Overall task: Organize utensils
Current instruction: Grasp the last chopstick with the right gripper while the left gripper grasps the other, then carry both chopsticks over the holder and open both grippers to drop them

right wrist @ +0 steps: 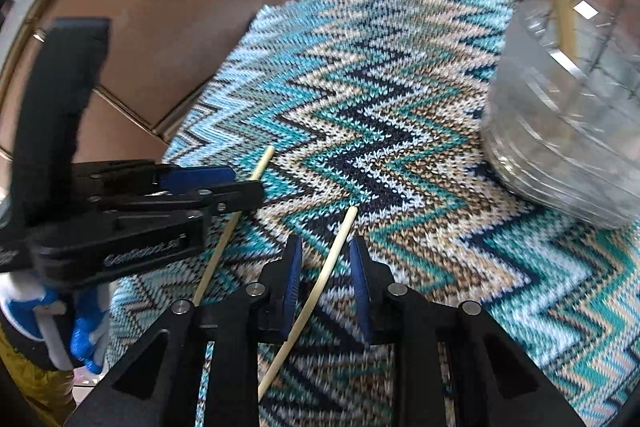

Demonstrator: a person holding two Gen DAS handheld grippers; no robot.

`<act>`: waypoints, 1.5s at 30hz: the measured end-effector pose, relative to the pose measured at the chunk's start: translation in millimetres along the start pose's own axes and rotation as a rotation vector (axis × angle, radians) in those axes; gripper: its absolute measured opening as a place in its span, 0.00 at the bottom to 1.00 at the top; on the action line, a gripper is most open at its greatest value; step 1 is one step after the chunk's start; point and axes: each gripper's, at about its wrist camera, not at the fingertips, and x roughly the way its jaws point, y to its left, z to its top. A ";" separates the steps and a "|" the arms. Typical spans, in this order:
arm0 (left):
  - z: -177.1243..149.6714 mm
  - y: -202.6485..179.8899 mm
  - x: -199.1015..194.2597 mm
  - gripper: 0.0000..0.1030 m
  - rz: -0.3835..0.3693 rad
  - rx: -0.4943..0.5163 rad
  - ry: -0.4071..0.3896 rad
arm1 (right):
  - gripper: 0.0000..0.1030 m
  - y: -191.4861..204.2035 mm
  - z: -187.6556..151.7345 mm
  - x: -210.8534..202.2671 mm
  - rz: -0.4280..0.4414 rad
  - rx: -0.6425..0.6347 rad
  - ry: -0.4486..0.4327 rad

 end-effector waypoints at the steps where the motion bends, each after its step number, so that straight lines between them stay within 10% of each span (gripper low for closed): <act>1: 0.4 -2.0 0.3 0.24 0.012 0.016 0.002 | 0.19 -0.2 0.6 2.5 0.000 0.004 0.006; 12: 4.4 -7.4 -2.2 0.04 0.006 -0.029 -0.011 | 0.09 -9.2 -1.7 -5.1 0.027 0.053 -0.014; 22: -28.1 -13.0 -73.0 0.04 -0.034 -0.073 -0.225 | 0.07 4.7 -34.9 -77.6 0.070 -0.002 -0.187; 45: -146.5 -123.7 -205.7 0.04 0.206 0.081 -0.676 | 0.05 26.6 -144.9 -223.4 -0.041 -0.071 -0.526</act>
